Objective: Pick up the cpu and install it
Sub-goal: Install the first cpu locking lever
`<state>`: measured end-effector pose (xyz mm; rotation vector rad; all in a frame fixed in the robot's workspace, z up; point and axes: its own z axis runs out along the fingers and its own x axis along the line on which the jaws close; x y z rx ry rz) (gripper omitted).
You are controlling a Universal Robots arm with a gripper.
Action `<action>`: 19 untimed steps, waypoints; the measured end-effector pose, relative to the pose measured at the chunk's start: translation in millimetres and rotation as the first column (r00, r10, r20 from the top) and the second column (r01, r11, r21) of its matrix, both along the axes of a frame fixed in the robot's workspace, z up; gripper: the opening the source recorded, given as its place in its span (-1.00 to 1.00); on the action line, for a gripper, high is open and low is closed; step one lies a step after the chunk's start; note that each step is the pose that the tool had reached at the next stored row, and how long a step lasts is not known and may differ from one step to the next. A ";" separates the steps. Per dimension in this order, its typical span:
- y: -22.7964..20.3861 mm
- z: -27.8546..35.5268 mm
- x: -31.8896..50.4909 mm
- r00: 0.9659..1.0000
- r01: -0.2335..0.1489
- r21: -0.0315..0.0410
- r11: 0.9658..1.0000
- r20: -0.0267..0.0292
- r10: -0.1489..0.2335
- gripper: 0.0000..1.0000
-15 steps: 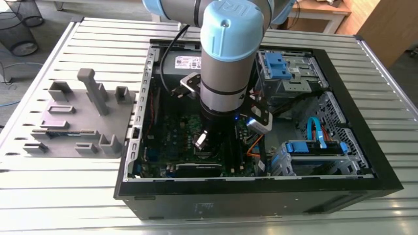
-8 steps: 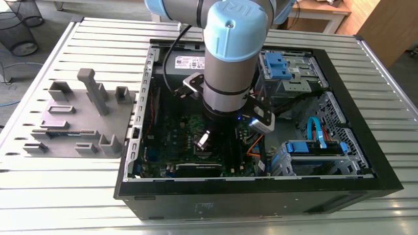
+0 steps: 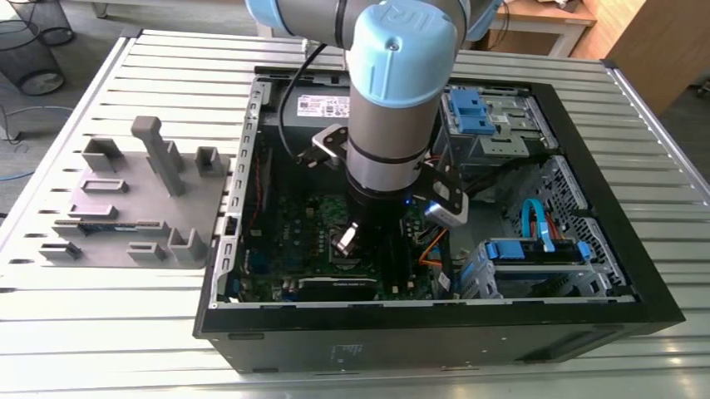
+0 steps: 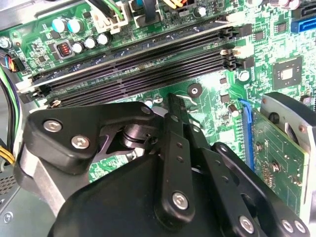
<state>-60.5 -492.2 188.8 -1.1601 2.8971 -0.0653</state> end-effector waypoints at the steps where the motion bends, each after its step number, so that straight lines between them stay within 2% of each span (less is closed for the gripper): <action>1: -0.5 0.0 0.0 1.000 0.000 0.002 1.000 0.000 0.000 -0.79; 12: -2.2 0.1 -3.6 1.000 0.000 0.021 1.000 0.001 0.000 -0.79; 19: -3.7 0.0 -4.9 1.000 0.000 0.038 0.999 0.001 0.000 -0.79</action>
